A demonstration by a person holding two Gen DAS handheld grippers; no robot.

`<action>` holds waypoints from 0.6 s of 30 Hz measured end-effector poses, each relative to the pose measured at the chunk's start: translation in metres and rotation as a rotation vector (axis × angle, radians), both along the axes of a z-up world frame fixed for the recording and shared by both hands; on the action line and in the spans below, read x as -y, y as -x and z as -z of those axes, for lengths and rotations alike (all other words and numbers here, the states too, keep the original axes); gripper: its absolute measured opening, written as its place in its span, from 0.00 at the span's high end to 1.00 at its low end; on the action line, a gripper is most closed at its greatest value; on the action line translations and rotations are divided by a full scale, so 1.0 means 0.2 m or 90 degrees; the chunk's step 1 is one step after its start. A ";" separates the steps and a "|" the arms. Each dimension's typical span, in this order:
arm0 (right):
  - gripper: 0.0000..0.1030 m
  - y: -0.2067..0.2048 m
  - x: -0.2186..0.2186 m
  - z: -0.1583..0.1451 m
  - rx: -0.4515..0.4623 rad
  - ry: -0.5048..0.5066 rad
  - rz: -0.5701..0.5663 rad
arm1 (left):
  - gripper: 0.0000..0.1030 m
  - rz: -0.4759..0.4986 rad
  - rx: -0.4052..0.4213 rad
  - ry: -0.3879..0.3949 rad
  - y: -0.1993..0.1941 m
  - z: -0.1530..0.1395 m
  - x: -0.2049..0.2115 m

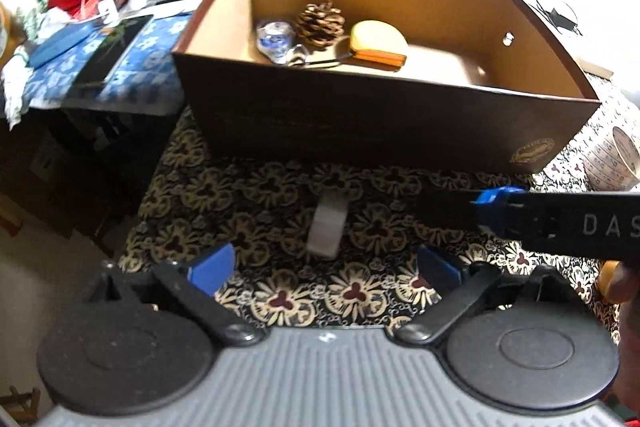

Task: Organize rigid objects
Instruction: 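Close the right gripper on the clear tape roll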

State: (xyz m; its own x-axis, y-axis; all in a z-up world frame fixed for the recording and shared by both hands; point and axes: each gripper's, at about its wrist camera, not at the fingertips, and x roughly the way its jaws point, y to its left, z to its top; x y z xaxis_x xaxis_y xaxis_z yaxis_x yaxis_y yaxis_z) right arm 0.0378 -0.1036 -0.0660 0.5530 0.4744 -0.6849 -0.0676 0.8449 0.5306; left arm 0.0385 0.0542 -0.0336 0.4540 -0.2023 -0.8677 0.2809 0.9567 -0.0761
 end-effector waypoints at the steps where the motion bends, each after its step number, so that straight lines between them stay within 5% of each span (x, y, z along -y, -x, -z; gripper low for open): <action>1: 0.90 -0.01 0.00 0.00 -0.003 -0.004 0.000 | 0.05 0.007 -0.001 -0.002 -0.01 0.00 0.01; 16: 0.90 -0.10 0.02 0.05 -0.050 -0.066 0.035 | 0.06 0.094 -0.018 0.016 -0.13 0.04 0.03; 18: 0.90 -0.11 0.01 0.05 -0.054 -0.074 0.042 | 0.12 0.106 -0.015 0.021 -0.14 0.05 0.02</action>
State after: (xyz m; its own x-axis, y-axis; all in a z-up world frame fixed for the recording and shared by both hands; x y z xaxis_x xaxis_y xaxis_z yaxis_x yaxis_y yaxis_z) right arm 0.0588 -0.1065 -0.0769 0.5278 0.5178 -0.6733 0.0357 0.7785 0.6266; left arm 0.0659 0.0511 -0.0430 0.3910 -0.3018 -0.8695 0.4326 0.8941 -0.1159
